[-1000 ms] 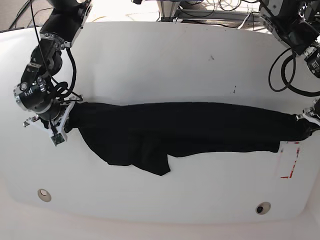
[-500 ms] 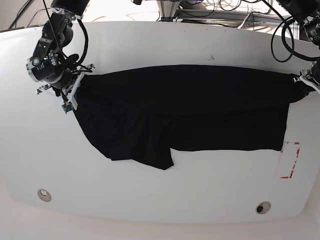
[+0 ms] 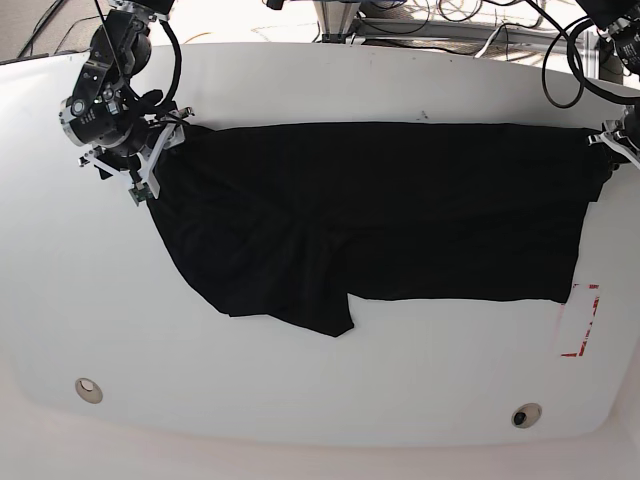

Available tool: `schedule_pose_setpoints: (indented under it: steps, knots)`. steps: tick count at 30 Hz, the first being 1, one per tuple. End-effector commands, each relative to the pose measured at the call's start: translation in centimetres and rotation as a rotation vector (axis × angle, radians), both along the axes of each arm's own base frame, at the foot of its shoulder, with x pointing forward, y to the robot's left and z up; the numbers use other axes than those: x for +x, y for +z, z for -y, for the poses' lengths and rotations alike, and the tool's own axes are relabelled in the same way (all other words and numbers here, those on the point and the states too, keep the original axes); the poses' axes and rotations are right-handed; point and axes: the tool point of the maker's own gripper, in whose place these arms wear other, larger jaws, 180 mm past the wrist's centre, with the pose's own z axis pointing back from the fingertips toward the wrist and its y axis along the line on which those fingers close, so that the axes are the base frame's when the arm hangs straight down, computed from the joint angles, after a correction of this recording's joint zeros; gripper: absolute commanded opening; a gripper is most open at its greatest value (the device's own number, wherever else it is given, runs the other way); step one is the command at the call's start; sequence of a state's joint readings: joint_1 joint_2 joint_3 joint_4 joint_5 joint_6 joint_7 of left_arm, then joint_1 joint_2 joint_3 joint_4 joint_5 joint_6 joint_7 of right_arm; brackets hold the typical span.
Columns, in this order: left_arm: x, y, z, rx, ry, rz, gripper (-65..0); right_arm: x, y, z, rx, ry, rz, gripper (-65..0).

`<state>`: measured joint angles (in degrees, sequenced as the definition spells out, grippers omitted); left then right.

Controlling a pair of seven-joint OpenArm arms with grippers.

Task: Layout the t-shirt on the table in an organized manner, then fold the t-shirt properly
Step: 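Lay the shirt flat, holding its edge with both grippers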

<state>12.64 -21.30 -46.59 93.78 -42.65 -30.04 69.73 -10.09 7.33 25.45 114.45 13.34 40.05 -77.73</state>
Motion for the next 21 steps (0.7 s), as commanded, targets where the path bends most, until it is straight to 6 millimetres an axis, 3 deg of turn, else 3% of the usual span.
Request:
schedule_pose_setpoints:
  steps: [1,5,7,11,16,21]
  knots:
    - [-0.1,0.6,-1.2,0.063,0.002,-0.007,-46.3,0.3,0.7,0.4,-0.013,0.004,0.029,-23.6]
    - [-0.9,0.0,-2.2,0.120,0.020,-0.061,-26.7,0.2,0.7,0.4,-0.015,0.005,0.028,-23.6]
    - [-1.3,-0.3,-2.6,0.143,0.027,-0.084,-20.8,0.3,0.7,0.4,-0.014,0.005,0.029,-23.6]
    - [-1.8,-0.4,-3.3,0.177,0.043,-0.111,-18.6,0.4,0.9,0.4,-0.016,0.005,0.034,-23.6]
    - [-1.9,-0.3,-3.8,0.197,0.050,-0.118,-18.7,2.1,2.0,0.5,-0.020,0.003,0.081,-23.6]
    - [-1.6,1.7,-6.0,0.237,0.095,-0.083,-18.7,4.8,3.8,0.7,-0.025,-0.002,0.152,-23.6]
